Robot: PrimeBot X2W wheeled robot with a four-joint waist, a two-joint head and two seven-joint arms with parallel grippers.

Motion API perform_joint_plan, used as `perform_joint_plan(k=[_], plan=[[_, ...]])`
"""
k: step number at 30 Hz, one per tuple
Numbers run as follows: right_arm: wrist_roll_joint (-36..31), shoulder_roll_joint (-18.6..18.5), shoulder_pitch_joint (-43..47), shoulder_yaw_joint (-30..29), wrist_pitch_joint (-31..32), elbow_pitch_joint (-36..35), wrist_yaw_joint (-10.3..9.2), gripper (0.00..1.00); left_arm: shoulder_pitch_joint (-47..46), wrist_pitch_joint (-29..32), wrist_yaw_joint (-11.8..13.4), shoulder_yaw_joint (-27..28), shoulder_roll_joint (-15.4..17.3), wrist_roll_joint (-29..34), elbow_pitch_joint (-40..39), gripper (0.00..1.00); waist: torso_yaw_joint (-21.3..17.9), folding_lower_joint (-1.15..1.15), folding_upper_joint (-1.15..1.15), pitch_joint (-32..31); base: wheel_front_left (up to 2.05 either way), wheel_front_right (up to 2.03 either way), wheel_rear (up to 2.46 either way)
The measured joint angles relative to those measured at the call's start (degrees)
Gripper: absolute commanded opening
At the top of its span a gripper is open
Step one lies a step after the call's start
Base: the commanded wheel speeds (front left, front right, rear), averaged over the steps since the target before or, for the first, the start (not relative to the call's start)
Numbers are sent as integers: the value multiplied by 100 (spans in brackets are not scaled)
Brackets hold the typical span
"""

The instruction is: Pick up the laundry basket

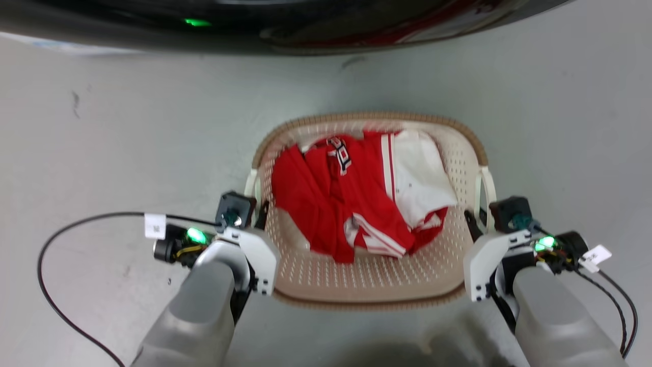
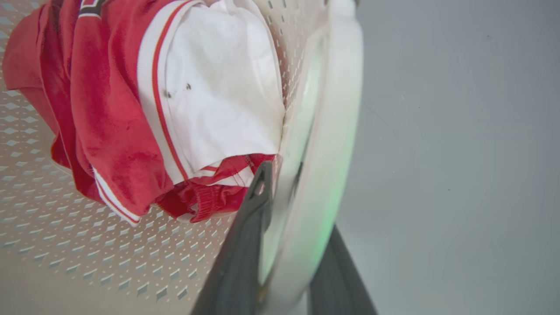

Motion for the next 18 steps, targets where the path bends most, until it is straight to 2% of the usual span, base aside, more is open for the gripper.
perform_joint_plan(k=[9, 18], plan=[[583, -65, 201, 900, 165, 352, -25, 0, 218, 109, 19, -1016, 59, -1002, 358, 0, 63, 0, 0, -875, 0, 0, 0], [1252, -92, 216, 1756, 759, 380, -34, 0, 224, 503, 20, -1514, 81, -1794, 614, 0, 184, -1, 0, -1741, 0, 0, 0]])
